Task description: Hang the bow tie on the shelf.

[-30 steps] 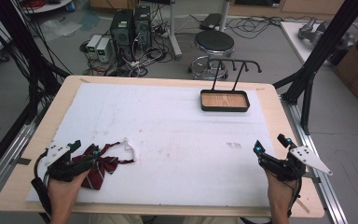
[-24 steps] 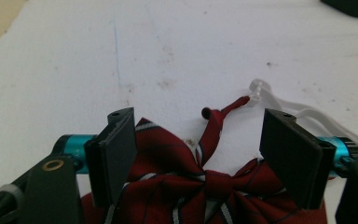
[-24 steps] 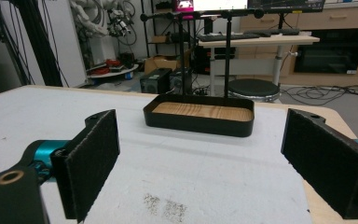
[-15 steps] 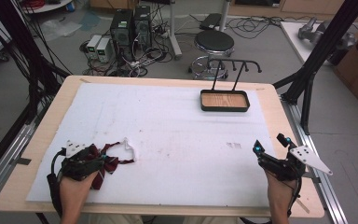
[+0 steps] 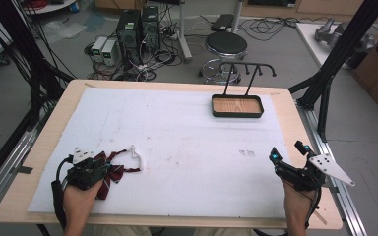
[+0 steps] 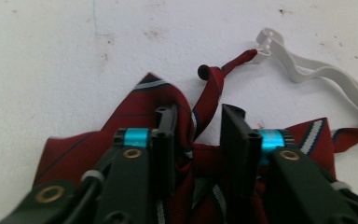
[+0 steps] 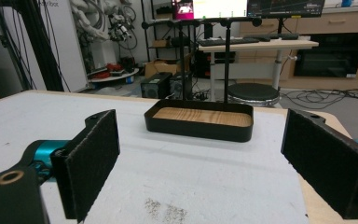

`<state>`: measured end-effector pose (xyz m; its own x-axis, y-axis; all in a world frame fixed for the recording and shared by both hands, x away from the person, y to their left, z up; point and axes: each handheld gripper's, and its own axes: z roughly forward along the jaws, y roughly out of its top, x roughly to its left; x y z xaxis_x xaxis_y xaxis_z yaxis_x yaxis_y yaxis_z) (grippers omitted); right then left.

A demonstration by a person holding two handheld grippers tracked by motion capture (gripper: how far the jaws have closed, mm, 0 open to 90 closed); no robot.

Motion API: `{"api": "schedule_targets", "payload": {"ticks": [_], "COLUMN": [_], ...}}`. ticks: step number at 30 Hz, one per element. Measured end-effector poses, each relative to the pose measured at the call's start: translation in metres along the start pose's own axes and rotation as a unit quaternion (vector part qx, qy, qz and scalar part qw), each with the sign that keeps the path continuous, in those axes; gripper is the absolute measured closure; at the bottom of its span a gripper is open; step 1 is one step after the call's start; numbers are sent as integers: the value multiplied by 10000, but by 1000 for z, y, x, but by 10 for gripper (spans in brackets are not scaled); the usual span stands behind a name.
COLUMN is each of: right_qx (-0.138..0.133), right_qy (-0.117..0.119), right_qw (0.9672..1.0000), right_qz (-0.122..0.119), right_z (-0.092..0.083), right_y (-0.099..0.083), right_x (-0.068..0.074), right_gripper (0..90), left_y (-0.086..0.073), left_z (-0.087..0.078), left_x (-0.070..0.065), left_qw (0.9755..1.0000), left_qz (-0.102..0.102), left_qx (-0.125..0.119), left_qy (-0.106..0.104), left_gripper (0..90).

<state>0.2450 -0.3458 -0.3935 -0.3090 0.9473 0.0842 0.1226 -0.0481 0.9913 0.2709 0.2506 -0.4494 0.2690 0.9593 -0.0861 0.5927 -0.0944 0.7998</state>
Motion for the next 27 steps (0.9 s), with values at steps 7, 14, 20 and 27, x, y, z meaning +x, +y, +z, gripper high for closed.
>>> {"api": "schedule_targets", "payload": {"ticks": [7, 14, 20, 27], "right_qx": [10, 69, 120, 104], "right_qy": [-1, -64, -92, -177], "right_qw": [10000, 10000, 9999, 9997], "right_qz": [-8, 12, 25, 118], "right_z": [1, 3, 4, 3], "right_y": [-1, -7, -13, -15], "right_x": [0, -5, -10, -17], "right_gripper": [103, 103, 103, 103], "left_y": [10, 35, 71, 126], "left_z": [-12, -19, -3, 13], "left_x": [-7, -36, -71, -104], "left_qw": [9969, 9792, 9596, 9332], "left_qz": [296, 1295, 1829, 2222], "left_qx": [-513, -865, -966, -1014], "left_qy": [-511, -1301, -1907, -2638], "left_gripper": [723, 723, 723, 722]}}
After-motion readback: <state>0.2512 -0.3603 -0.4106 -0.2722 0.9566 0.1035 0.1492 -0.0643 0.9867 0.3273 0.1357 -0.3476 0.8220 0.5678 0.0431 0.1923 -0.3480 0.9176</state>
